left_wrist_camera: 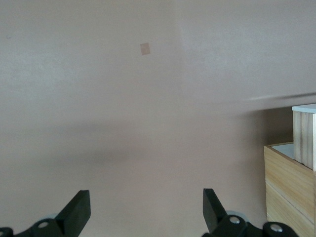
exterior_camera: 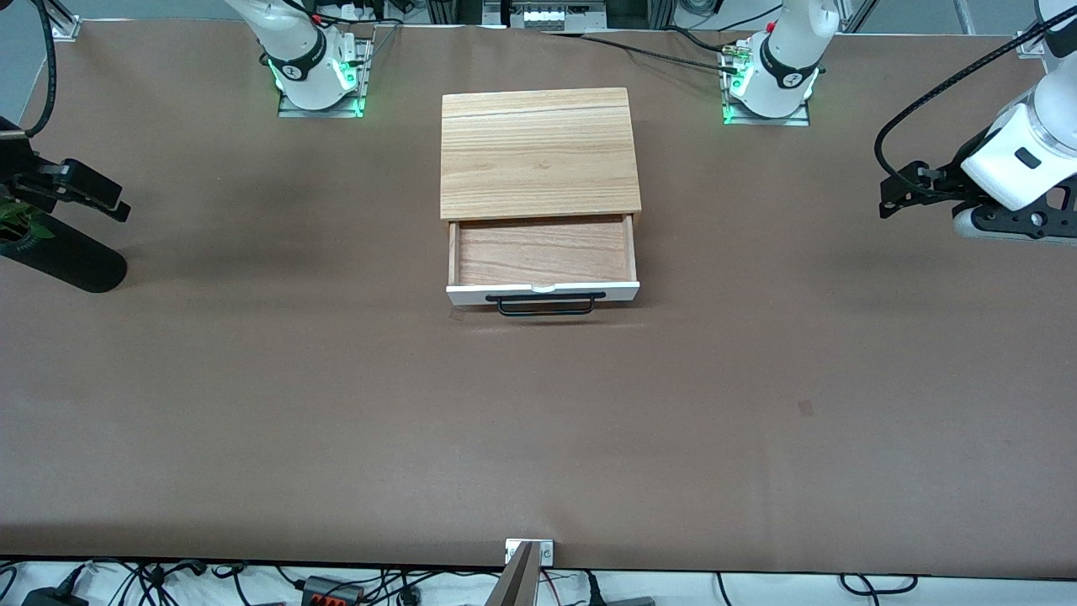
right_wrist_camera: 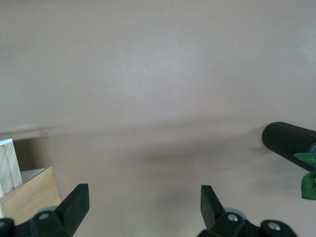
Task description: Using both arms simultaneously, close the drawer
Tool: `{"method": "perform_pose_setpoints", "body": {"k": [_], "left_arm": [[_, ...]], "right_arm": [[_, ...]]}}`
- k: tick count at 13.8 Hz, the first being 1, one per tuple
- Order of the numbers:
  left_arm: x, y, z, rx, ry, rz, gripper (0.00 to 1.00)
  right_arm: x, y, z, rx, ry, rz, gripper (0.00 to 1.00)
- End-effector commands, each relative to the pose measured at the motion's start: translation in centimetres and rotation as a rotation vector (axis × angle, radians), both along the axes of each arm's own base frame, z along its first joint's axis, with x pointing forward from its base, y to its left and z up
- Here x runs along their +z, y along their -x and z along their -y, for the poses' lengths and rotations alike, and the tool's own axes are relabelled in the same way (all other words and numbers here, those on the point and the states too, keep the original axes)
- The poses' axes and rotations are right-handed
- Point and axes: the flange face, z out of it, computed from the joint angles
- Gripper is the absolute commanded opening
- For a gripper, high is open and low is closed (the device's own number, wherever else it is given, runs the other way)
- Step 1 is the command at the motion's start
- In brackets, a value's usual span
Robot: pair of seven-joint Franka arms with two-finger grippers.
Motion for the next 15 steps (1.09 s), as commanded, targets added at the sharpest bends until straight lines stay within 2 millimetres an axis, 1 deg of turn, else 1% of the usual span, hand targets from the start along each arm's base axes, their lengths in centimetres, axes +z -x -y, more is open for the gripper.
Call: {"method": "perform_pose_setpoints", "body": {"k": [1,6,7,8,10,11,12,13,14,15], "left_arm": [[0.7,-0.2,0.2,-0.001,-0.002,-0.002,1.0],[0.9,-0.3,0.0,0.004,-0.005,0.001,1.0],[0.8,-0.3,-0.1,0.007,-0.004,-0.002,1.0],[0.6,-0.4,-0.1,0.009,-0.004,-0.005,1.0],[0.3,-0.1,-0.2,0.004,0.004,-0.036,1.0],[0.2,0.1,-0.1,0.001,0.005,-0.053,1.0],[0.0,0.1,0.3,-0.003,0.009,-0.061,1.0],[-0.1,0.2,0.6,-0.004,0.031,-0.076,1.0],[-0.2,0.4,0.8,-0.005,0.062,-0.094,1.0],[-0.7,0.9,0.9,-0.006,0.097,-0.144,1.0]], "right_arm": [[0.2,0.4,-0.1,0.002,-0.011,-0.008,1.0],[-0.2,0.0,-0.4,-0.003,-0.014,-0.004,1.0],[-0.8,-0.6,-0.4,-0.003,-0.024,-0.005,1.0],[-1.9,-1.5,-0.9,0.01,-0.037,0.002,1.0],[-3.9,-3.3,-4.0,0.053,-0.054,0.014,1.0],[-5.2,-4.0,-5.6,0.079,-0.057,0.008,1.0],[-6.0,-4.6,-6.4,0.091,-0.061,0.009,1.0],[-7.4,-5.6,-7.6,0.106,-0.069,0.019,1.0],[-8.6,-6.6,-9.4,0.128,-0.081,0.046,1.0],[-10.3,-7.6,-11.9,0.157,-0.098,0.074,1.0]]}}
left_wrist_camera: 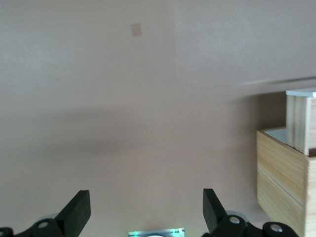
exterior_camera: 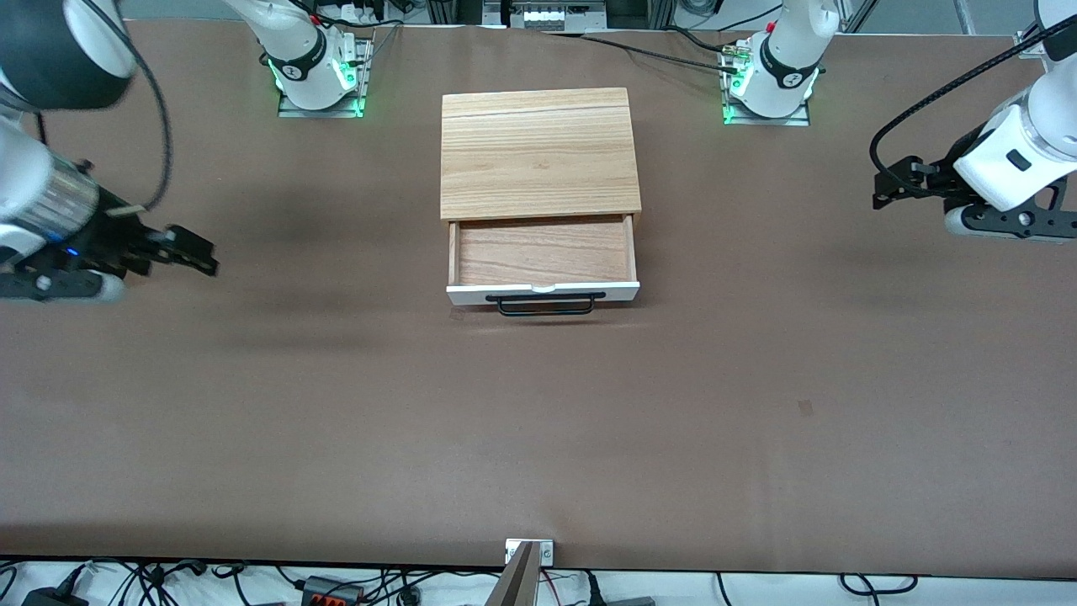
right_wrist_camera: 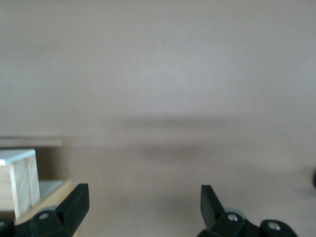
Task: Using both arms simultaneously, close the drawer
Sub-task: 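Move the right gripper and the left gripper toward the drawer front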
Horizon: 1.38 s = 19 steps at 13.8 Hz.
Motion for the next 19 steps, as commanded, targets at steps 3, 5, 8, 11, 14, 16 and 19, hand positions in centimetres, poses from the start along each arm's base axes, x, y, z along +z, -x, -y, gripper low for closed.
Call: {"method": "perform_pose_setpoints", "body": {"k": [3,5,8,11,14,16,19], "left_arm": [[-3.0,0.6,0.7,-0.011,0.13,-0.227,1.0],[-4.4,0.5,2.4,-0.023,0.234,-0.266,1.0],[-7.0,-1.4,4.4,-0.003,0.397,-0.28,1.0],[-10.3,-3.8,7.4,-0.035,0.523,-0.19,1.0],[-14.0,-5.8,12.2,-0.02,0.631,-0.125,1.0],[-16.3,-7.3,14.7,0.009,0.673,-0.062,1.0],[-20.5,-8.7,17.5,-0.011,0.751,0.021,1.0]], "right_arm": [[-6.3,-3.3,-7.6,-0.125,-0.142,0.028,1.0],[-9.2,-4.3,-10.1,-0.186,-0.26,0.004,1.0],[-13.3,-5.8,-13.7,-0.222,-0.36,0.068,1.0],[-16.9,-5.6,-16.6,-0.244,-0.363,0.041,1.0],[-19.1,-5.8,-16.9,-0.332,-0.464,-0.035,1.0],[-20.1,-5.7,-17.0,-0.331,-0.515,-0.076,1.0],[-21.6,-3.9,-17.7,-0.203,-0.496,-0.199,1.0]]}}
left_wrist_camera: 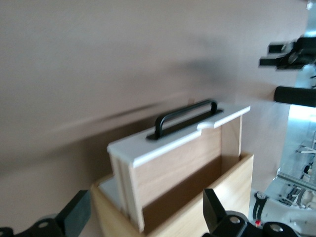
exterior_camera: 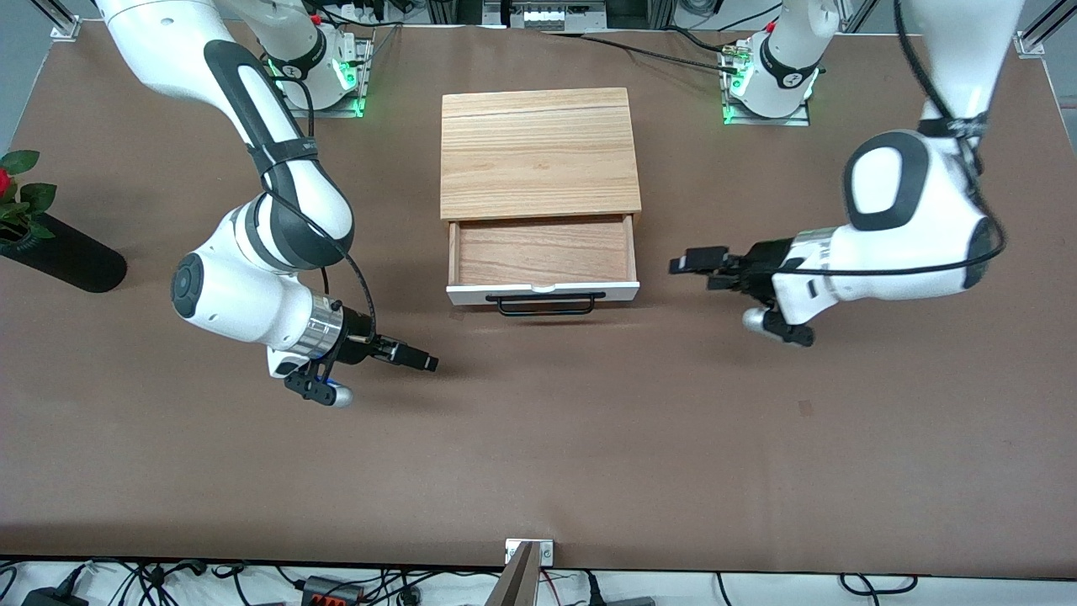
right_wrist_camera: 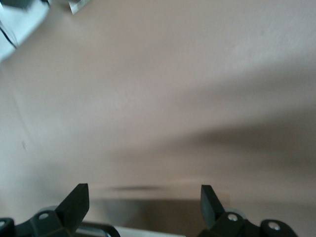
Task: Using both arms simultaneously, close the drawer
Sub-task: 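Move the right gripper and the left gripper toward the drawer front, then push the white drawer front into the cabinet with both grippers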
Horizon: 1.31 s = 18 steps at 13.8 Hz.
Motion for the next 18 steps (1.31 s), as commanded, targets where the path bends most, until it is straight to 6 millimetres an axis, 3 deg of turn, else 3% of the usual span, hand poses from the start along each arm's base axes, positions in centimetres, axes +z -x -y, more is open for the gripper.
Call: {"method": "perform_pose_setpoints", "body": {"k": [1,4,8,9,11,12,13,15,18], "left_arm": [[-3.6,-1.1,1.9,-0.007,0.099,0.056,1.0],[-6.3,-1.5,4.2,0.033,0.149,0.103,1.0],[-9.3,-1.6,7.0,0.098,0.136,0.155,1.0],[-9.9,-1.5,7.5,0.086,0.136,0.168,1.0],[-11.2,-0.7,7.7,0.057,0.13,0.169,1.0],[-11.8,-0.3,7.7,0.054,0.123,0.157,1.0],[-12.4,0.5,8.1,0.045,0.121,0.142,1.0],[-13.3,1.7,8.6,0.029,0.117,0.118,1.0],[-14.5,3.3,9.4,0.006,0.114,0.084,1.0]], "right_arm": [[-0.6,1.3,-0.6,0.137,-0.032,-0.076,1.0],[-1.3,2.8,-0.8,0.315,-0.045,-0.112,1.0],[-1.5,2.6,0.3,0.402,-0.058,-0.071,1.0],[-2.6,2.4,0.3,0.403,-0.039,-0.069,1.0],[-3.9,2.2,-0.1,0.399,-0.011,-0.046,1.0],[-4.2,2.4,-1.2,0.398,-0.007,-0.037,1.0],[-4.4,2.9,-2.3,0.406,-0.011,-0.047,1.0],[-4.3,3.2,-2.6,0.392,-0.012,-0.066,1.0],[-6.4,5.7,-3.4,0.444,-0.016,-0.183,1.0]]}}
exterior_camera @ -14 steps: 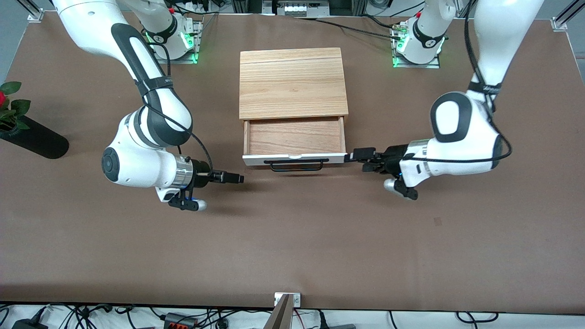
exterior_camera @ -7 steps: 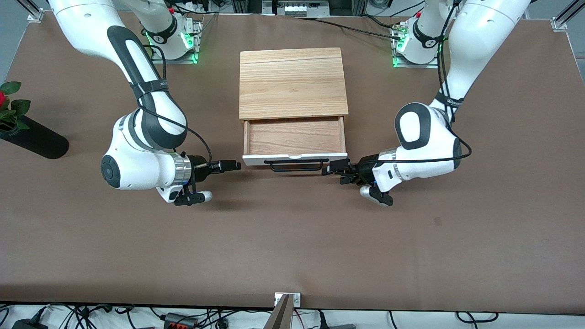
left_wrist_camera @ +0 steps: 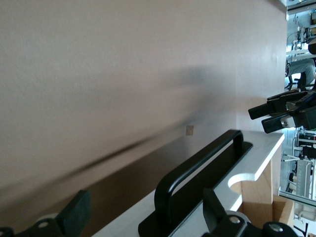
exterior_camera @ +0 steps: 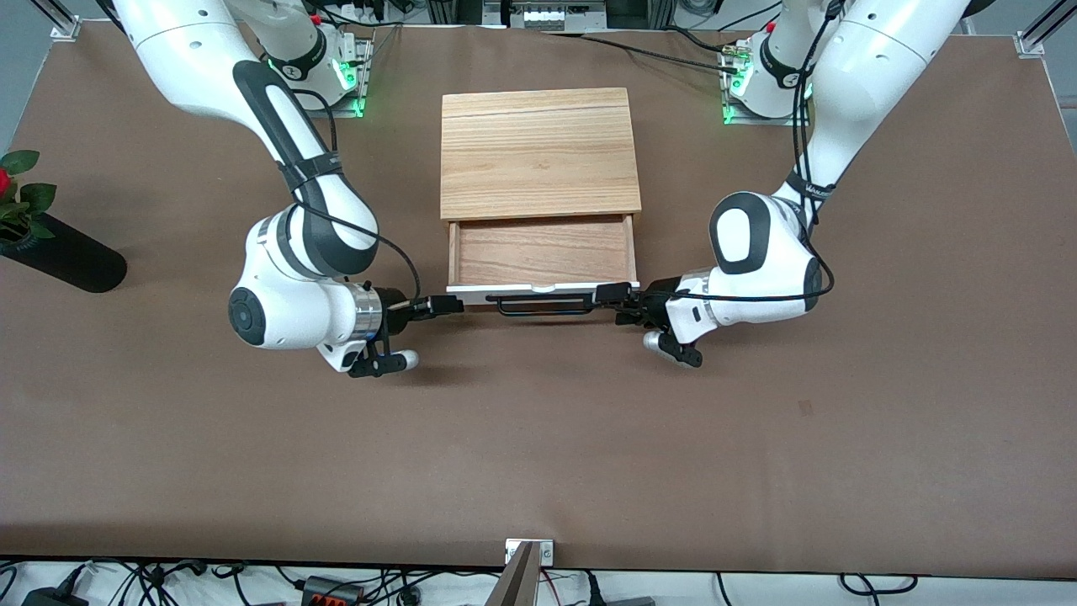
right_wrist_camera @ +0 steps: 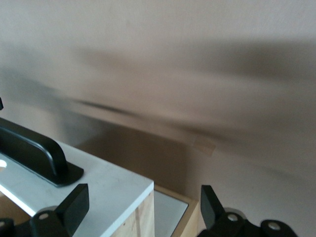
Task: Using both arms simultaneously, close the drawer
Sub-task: 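Push the white drawer front into the cabinet with both grippers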
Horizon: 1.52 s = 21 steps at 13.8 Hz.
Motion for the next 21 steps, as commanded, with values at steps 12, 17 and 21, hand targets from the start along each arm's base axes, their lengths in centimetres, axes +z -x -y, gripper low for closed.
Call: {"method": "perform_pose_setpoints", "body": {"k": [12,17,21], "left_arm": [[-2.5,5.7,2.0,-0.13,0.046,-0.172,1.0],[-2.0,6.6,1.7,-0.158,0.068,-0.279,1.0],[-1.8,6.7,1.5,-0.142,0.065,-0.331,1.0]], "right_arm": [[-0.9,4.8,-0.9,0.13,-0.005,-0.283,1.0],[-1.7,6.2,-1.8,0.17,0.002,-0.34,1.0],[-1.8,6.8,-2.8,0.191,0.006,-0.345,1.0]]}}
